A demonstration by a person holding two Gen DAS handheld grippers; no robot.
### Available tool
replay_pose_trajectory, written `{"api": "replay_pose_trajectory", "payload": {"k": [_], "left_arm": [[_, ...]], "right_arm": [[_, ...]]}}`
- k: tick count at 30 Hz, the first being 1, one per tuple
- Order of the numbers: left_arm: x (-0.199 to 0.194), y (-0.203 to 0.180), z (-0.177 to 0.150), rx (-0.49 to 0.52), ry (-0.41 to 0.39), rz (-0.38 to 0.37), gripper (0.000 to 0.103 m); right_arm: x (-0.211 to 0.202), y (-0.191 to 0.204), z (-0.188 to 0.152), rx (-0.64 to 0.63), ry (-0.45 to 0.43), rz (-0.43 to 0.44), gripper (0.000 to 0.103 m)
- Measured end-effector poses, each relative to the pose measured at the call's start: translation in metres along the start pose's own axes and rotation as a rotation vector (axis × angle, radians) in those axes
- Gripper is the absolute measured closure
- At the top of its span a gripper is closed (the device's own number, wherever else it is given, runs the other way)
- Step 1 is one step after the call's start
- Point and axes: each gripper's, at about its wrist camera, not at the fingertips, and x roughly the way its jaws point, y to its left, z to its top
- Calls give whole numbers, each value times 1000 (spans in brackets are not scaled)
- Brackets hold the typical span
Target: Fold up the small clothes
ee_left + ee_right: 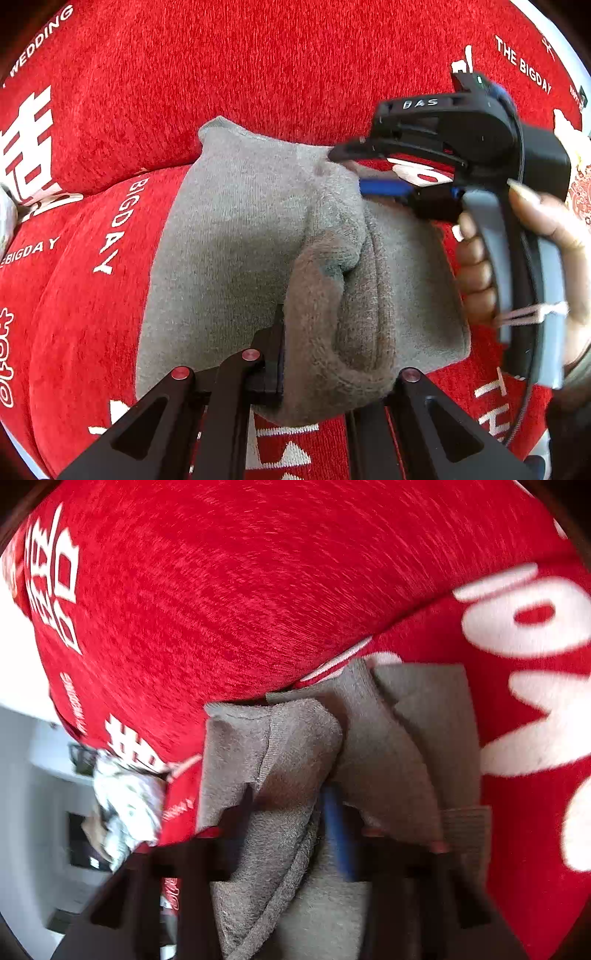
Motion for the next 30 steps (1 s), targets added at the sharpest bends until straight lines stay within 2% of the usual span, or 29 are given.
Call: {"api": "replay_pose_trajectory", "payload": {"k": [1, 3, 5, 13, 15, 17, 20, 24, 30], "left_arm": [[-1, 0, 0, 0, 1, -2, 95], [0, 0, 1, 0, 5, -5, 95], [-1, -1, 1, -2, 8, -5, 95], [-4, -4, 3, -7, 7, 1, 95], [-5, -5, 2, -5, 4, 7, 95], [-6, -5, 2, -6, 0, 11, 95], [-8, -5, 3, -10, 1, 7, 95], [-11, -11, 2, 0, -6, 7, 95], [-17, -19, 5, 13, -15, -9, 95]], "right_arm": [[-2, -2, -1, 10, -13, 43, 32], [-8, -1, -3, 15, -37, 99, 23], [-8, -1, -4, 31, -34, 118, 22], [13, 17, -7, -41, 35, 44, 22], [20, 22, -6, -58, 57, 13, 29], [30, 28, -6, -76, 94, -24, 73], [28, 34, -9, -125, 79, -46, 76], [13, 41, -9, -161, 27, -21, 78], [-7, 57, -7, -260, -12, -36, 78]]}}
